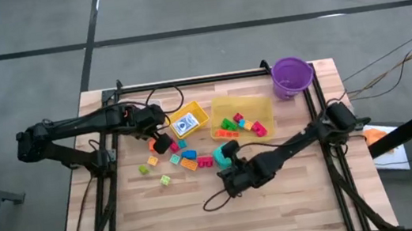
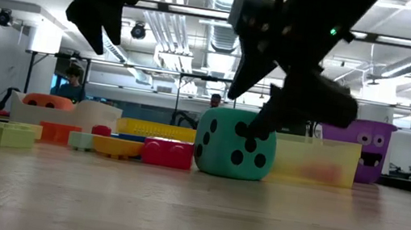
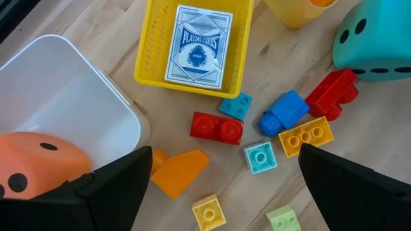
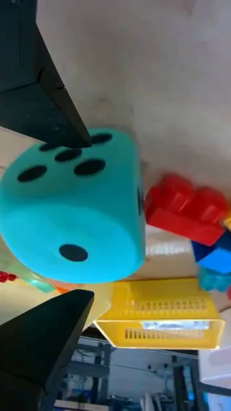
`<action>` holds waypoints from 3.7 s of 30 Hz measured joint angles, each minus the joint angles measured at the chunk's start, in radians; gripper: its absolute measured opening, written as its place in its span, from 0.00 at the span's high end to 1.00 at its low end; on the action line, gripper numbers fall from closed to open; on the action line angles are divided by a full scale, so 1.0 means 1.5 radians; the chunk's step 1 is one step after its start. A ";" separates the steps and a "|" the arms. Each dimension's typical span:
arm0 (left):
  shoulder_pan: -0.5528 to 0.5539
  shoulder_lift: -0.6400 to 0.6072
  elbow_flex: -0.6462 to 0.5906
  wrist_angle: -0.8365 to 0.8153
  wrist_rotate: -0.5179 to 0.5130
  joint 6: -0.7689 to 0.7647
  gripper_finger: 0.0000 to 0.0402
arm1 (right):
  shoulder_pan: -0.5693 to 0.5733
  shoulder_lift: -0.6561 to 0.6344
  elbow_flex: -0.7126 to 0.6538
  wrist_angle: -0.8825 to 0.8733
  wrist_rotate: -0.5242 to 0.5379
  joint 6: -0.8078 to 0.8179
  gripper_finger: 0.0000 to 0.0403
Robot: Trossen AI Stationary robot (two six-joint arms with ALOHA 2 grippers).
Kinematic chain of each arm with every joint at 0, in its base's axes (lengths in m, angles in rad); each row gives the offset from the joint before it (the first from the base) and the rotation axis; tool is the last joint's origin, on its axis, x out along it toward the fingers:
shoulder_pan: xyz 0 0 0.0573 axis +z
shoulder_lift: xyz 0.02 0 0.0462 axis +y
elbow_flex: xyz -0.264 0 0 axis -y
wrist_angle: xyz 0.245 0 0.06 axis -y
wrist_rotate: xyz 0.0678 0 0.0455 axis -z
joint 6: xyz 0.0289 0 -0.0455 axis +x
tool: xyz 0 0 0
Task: Pick & Place Toys
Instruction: Put the blue dice into the white bin
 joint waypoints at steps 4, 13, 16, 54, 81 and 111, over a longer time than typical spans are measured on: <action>0.000 0.000 0.000 0.000 0.000 0.003 0.03 | -0.021 0.012 0.000 -0.007 -0.009 0.001 0.08; 0.000 0.000 0.000 -0.007 0.000 0.007 0.03 | -0.042 0.031 0.000 -0.004 -0.042 -0.007 0.42; 0.000 0.000 0.000 -0.007 0.000 0.013 0.03 | -0.042 0.036 -0.001 -0.004 -0.042 -0.006 0.53; -0.013 0.000 -0.044 0.073 0.109 -0.057 0.03 | 0.083 -0.023 -0.005 0.033 -0.126 0.168 0.60; -0.282 -0.142 -0.215 0.540 0.063 0.047 0.04 | 0.123 -0.088 0.043 0.118 0.017 0.229 0.64; -0.385 -0.107 -0.276 0.819 0.013 -0.070 0.03 | 0.130 -0.146 0.043 0.322 -0.040 0.047 0.71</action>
